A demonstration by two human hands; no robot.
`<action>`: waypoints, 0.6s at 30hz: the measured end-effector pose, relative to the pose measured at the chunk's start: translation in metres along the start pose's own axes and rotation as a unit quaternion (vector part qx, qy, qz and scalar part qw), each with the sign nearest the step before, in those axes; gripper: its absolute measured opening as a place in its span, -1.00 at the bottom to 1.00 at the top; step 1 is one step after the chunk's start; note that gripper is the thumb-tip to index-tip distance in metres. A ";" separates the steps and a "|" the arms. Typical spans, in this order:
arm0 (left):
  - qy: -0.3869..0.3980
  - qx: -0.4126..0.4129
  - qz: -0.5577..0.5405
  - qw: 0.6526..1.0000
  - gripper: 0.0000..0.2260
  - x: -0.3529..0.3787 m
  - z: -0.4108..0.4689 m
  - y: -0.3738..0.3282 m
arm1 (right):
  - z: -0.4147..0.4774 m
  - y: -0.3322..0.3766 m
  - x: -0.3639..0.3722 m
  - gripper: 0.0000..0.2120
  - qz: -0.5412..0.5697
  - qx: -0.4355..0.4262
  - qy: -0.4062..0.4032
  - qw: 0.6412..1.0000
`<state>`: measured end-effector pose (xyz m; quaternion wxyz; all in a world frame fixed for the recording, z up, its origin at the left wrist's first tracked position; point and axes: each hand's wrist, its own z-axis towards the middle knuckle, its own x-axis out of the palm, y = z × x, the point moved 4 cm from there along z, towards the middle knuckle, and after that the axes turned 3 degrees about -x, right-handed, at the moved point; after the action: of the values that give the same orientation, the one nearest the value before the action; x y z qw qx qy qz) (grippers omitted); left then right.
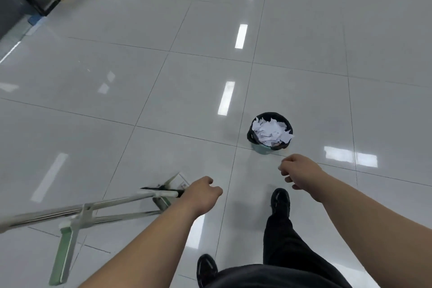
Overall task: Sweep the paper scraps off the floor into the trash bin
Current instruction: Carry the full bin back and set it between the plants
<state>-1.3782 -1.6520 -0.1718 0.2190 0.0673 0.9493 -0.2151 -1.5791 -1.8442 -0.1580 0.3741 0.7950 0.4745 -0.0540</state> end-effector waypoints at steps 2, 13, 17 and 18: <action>0.015 -0.009 0.007 1.000 -0.47 0.015 0.022 -0.035 | 0.032 -0.015 -0.030 -0.88 0.011 0.016 0.005 1.000; 0.039 -0.074 -0.053 0.995 -0.54 0.092 0.180 -0.160 | 0.247 -0.075 -0.130 -0.88 -0.008 0.084 0.019 0.996; 0.049 -0.108 -0.061 0.991 -0.54 0.125 0.257 -0.155 | 0.337 -0.106 -0.113 -0.77 -0.013 0.106 0.007 0.994; 0.049 -0.110 -0.063 0.991 -0.54 0.134 0.279 -0.154 | 0.359 -0.115 -0.105 -0.69 -0.011 0.111 0.002 0.994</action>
<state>-1.4243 -1.9079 -0.3996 0.1639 -0.0069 0.9792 -0.1194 -1.6309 -2.1198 -0.4302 0.2818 0.8264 0.4752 -0.1090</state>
